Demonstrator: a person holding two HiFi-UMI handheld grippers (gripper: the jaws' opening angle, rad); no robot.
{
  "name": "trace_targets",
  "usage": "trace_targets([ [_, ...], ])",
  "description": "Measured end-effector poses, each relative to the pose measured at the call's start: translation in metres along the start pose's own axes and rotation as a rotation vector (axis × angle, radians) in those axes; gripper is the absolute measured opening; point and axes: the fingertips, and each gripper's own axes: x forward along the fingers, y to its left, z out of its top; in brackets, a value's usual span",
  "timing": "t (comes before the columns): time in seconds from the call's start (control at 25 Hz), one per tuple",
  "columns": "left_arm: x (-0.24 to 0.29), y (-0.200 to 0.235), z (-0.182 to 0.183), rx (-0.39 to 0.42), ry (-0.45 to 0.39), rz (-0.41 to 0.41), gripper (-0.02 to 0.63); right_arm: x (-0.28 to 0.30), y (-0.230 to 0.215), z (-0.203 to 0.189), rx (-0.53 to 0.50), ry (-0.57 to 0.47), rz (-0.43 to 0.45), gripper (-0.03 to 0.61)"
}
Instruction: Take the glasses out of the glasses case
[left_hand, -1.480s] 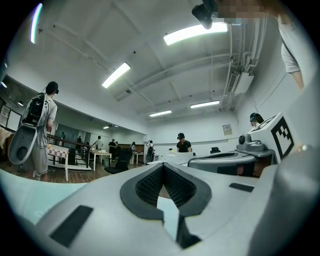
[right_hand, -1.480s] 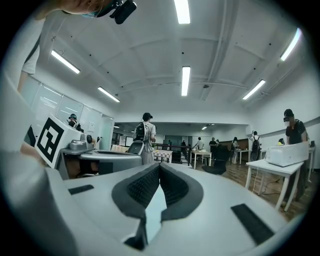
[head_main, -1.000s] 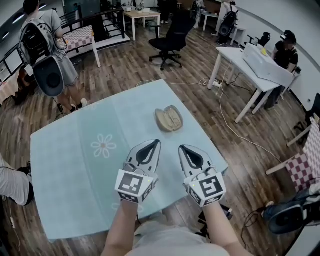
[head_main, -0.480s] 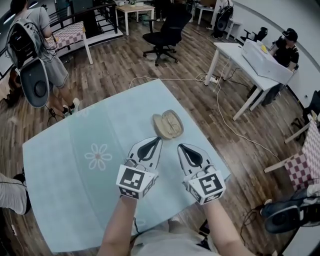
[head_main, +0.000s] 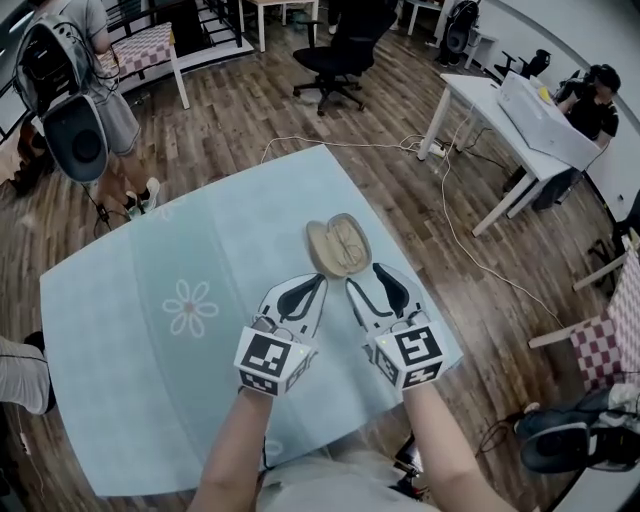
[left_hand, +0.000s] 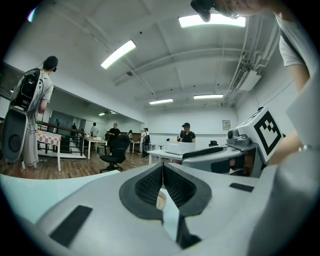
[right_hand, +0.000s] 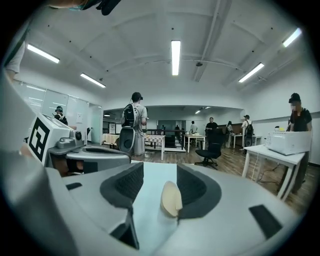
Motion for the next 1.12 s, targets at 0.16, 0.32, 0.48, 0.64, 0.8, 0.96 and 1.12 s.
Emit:
trace_targets([
  [0.16,0.013,0.002,-0.012,-0.024,0.02,0.036,0.009,0.013,-0.016,-0.018,0.006,0.038,0.007,0.17],
  [0.32,0.026,0.019,-0.021,-0.054,0.04,0.099,0.008,0.039,-0.032,-0.03,0.004,0.078,0.012,0.133],
  [0.48,0.04,0.038,-0.027,-0.089,0.062,0.14,0.008,0.069,-0.045,-0.045,0.01,0.125,0.017,0.127],
  [0.64,0.053,0.048,-0.036,-0.096,0.083,0.153,0.008,0.09,-0.055,-0.065,0.01,0.185,0.012,0.12],
  [0.8,0.062,0.056,-0.051,-0.111,0.1,0.155,0.008,0.112,-0.062,-0.091,0.023,0.26,0.012,0.116],
  [0.96,0.07,0.062,-0.061,-0.11,0.115,0.142,0.008,0.138,-0.071,-0.111,0.019,0.343,0.002,0.104],
  [1.12,0.07,0.068,-0.063,-0.121,0.115,0.159,0.008,0.153,-0.074,-0.126,-0.014,0.404,0.0,0.091],
])
